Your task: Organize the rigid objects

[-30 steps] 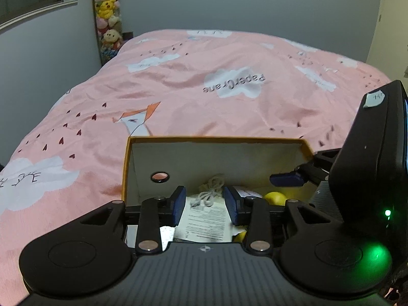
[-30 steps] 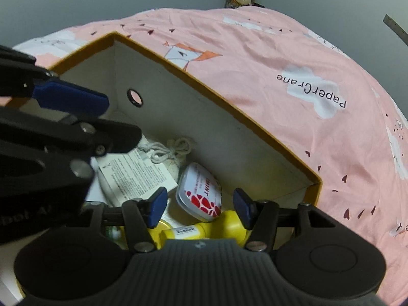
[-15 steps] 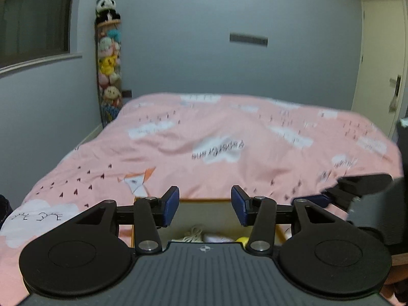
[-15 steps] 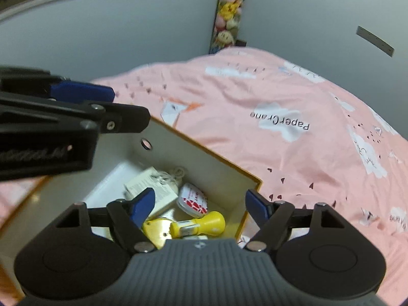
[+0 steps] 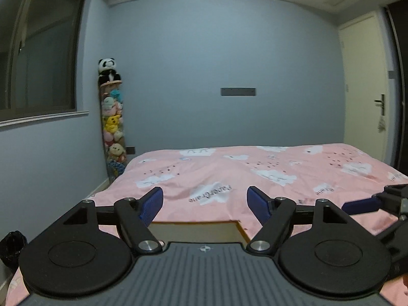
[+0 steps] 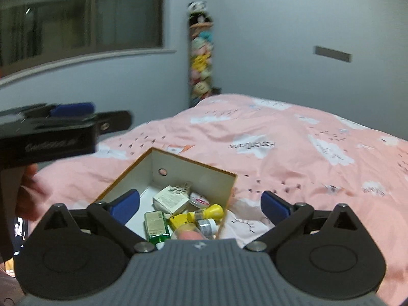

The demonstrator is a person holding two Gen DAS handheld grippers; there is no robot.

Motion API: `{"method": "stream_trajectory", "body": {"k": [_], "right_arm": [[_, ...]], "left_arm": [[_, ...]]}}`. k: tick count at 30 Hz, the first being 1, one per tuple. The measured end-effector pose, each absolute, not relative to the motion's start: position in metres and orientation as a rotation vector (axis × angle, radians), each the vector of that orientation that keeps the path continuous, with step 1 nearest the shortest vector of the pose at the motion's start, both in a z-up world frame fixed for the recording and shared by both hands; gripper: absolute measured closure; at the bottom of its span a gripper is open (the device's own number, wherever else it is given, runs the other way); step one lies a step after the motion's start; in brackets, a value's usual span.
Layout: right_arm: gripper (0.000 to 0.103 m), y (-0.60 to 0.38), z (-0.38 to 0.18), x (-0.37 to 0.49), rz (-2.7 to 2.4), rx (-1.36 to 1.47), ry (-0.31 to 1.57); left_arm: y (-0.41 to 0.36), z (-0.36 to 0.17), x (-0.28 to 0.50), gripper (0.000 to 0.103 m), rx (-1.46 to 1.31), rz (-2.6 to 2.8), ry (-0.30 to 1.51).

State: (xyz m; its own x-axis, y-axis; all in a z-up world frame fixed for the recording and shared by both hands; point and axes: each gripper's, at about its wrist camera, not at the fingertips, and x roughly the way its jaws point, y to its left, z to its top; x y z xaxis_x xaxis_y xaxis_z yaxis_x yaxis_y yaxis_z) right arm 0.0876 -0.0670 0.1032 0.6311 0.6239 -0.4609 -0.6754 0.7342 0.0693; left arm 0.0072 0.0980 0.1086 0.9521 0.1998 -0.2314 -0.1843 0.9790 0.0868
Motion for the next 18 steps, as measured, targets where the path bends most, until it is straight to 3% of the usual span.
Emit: {"method": "stream_trajectory", "body": {"k": [6, 13, 18], "right_arm": [[0.003, -0.098, 0.094, 0.048, 0.627, -0.036, 0.452], [0.003, -0.114, 0.081, 0.026, 0.524, 0.052, 0.447], [0.003, -0.112, 0.055, 0.025, 0.515, 0.059, 0.548]], "left_arm": [[0.076, 0.089, -0.023, 0.000, 0.064, 0.244, 0.252], [0.072, 0.051, -0.029, 0.000, 0.000, 0.311, 0.425], [0.073, 0.023, -0.020, 0.000, -0.048, 0.269, 0.565]]}}
